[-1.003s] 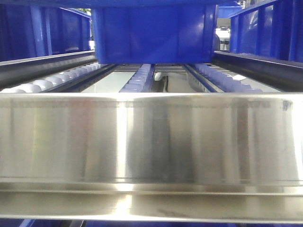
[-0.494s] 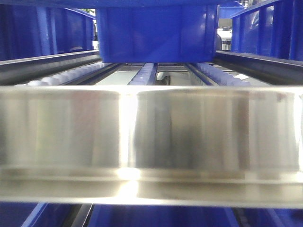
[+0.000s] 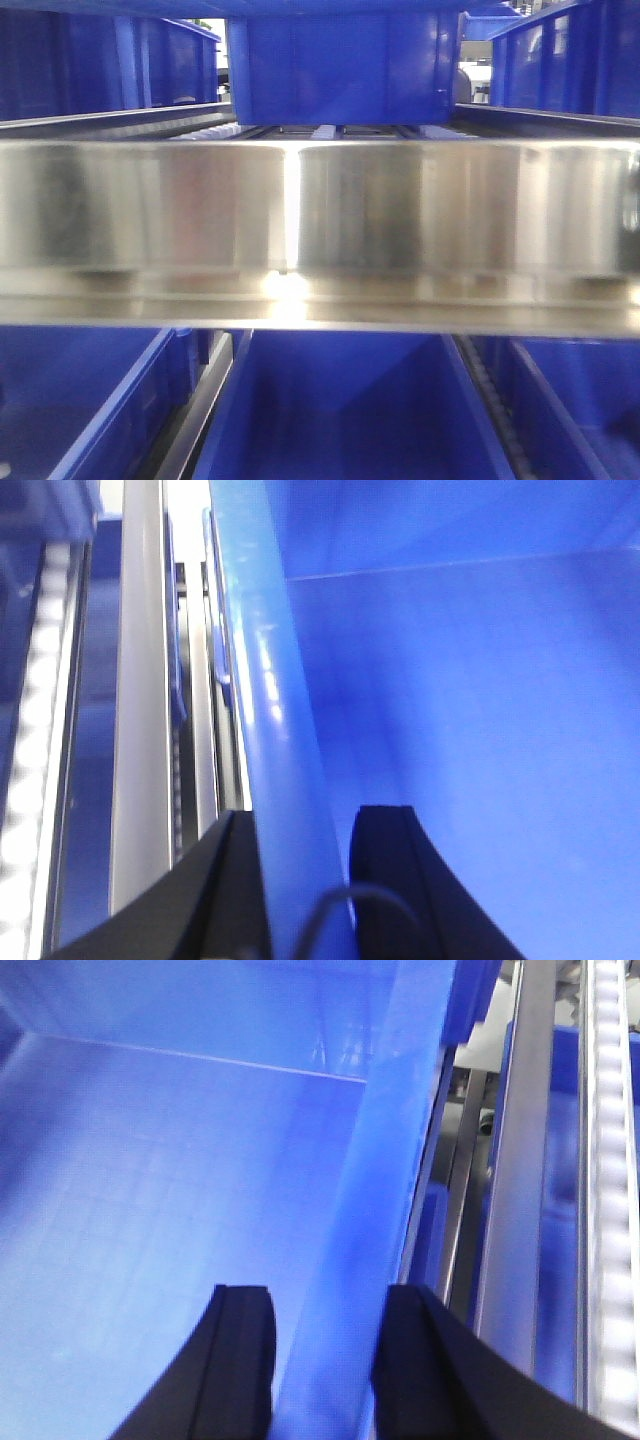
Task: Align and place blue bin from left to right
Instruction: 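Lift the held blue bin and pull it off the shelf toward the robot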
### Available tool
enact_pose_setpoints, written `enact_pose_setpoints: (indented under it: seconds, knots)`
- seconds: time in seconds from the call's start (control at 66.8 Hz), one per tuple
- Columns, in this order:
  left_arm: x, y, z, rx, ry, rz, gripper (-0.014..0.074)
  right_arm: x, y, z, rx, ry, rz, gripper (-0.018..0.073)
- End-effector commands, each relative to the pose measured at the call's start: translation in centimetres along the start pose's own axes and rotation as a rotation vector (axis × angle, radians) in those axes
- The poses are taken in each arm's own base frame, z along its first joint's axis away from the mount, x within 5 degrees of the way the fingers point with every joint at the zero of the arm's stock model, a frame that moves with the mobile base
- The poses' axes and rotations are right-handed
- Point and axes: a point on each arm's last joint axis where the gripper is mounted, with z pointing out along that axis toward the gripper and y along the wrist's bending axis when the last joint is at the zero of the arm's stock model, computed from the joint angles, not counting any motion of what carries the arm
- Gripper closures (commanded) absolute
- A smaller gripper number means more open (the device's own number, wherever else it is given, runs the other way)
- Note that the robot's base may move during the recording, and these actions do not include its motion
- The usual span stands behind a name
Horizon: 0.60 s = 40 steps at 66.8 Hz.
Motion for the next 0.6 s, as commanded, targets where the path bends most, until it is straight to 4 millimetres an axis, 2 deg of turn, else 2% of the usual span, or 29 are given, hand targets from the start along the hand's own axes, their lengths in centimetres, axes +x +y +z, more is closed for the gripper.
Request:
enact_pose_setpoints:
  seconds: [0.0, 0.584]
  knots:
    - [-0.51, -0.48, -2.11, 0.055, -0.096, 0.0, 0.0708, -0.96, -0.7, -0.78, 0.053, -0.103, -0.003, 0.0629]
    - [-0.51, -0.48, -2.11, 0.055, -0.096, 0.0, 0.0708, -0.96, -0.7, -0.78, 0.053, -0.103, -0.003, 0.0629]
